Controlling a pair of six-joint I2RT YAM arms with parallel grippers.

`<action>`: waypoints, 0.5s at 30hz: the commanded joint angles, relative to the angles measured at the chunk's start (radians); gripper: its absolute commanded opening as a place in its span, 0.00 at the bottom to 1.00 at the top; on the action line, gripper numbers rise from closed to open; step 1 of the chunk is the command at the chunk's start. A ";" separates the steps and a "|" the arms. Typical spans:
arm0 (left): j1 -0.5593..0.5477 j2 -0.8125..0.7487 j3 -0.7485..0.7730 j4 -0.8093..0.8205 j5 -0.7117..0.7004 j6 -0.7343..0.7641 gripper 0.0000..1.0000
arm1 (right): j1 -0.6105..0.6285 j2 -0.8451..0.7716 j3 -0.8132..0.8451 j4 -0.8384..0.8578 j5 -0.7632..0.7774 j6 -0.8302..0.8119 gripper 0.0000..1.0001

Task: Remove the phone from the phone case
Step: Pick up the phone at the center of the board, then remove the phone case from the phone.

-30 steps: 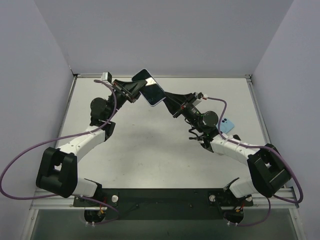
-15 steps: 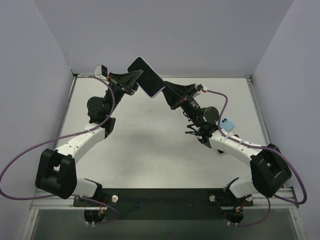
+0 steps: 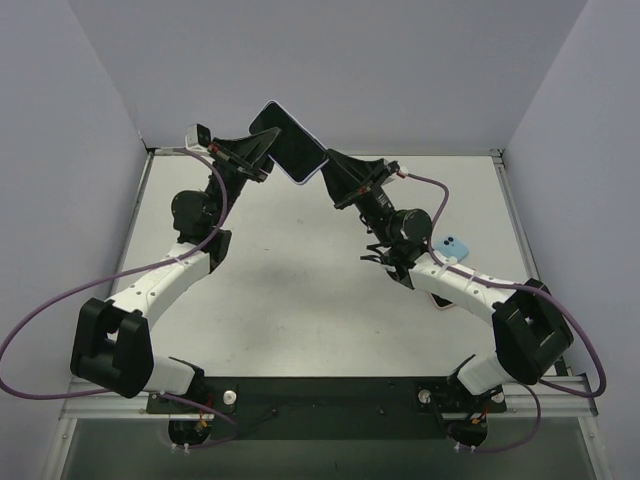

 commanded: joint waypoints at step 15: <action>-0.075 -0.111 0.130 0.353 0.107 -0.119 0.00 | 0.008 0.005 -0.088 0.035 -0.076 -0.143 0.00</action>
